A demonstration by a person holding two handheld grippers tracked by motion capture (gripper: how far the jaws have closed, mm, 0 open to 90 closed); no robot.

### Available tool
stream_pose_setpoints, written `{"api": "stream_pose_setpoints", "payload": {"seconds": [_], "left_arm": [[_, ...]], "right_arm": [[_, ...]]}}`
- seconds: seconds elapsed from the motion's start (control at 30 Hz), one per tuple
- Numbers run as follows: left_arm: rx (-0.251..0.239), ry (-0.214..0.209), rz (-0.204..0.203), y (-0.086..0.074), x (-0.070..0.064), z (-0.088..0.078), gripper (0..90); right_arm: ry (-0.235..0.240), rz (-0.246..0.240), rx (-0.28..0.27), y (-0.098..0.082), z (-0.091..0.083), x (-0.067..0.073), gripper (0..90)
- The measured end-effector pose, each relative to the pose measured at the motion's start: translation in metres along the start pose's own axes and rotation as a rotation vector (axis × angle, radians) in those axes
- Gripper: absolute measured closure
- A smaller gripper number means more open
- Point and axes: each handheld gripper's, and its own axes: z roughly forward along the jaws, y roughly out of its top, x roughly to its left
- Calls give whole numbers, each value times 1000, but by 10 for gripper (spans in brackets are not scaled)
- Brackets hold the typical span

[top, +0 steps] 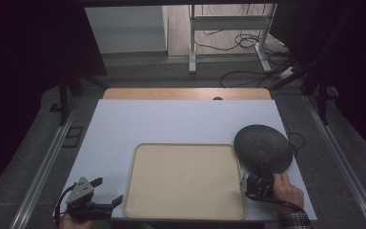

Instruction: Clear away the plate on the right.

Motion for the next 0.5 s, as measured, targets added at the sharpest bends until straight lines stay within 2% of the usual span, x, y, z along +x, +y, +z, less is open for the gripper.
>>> {"api": "stream_pose_setpoints", "payload": {"seconds": [0.2,0.37,0.5], "left_arm": [[1,0,5,0,0,0,8],[2,-1,5,0,0,1,8],[4,-2,9,1,0,1,8]], "right_arm": [[-16,-58,7,2,3,6,803],[-14,-60,4,2,3,7,821],[-46,-86,11,3,2,9,839]]}}
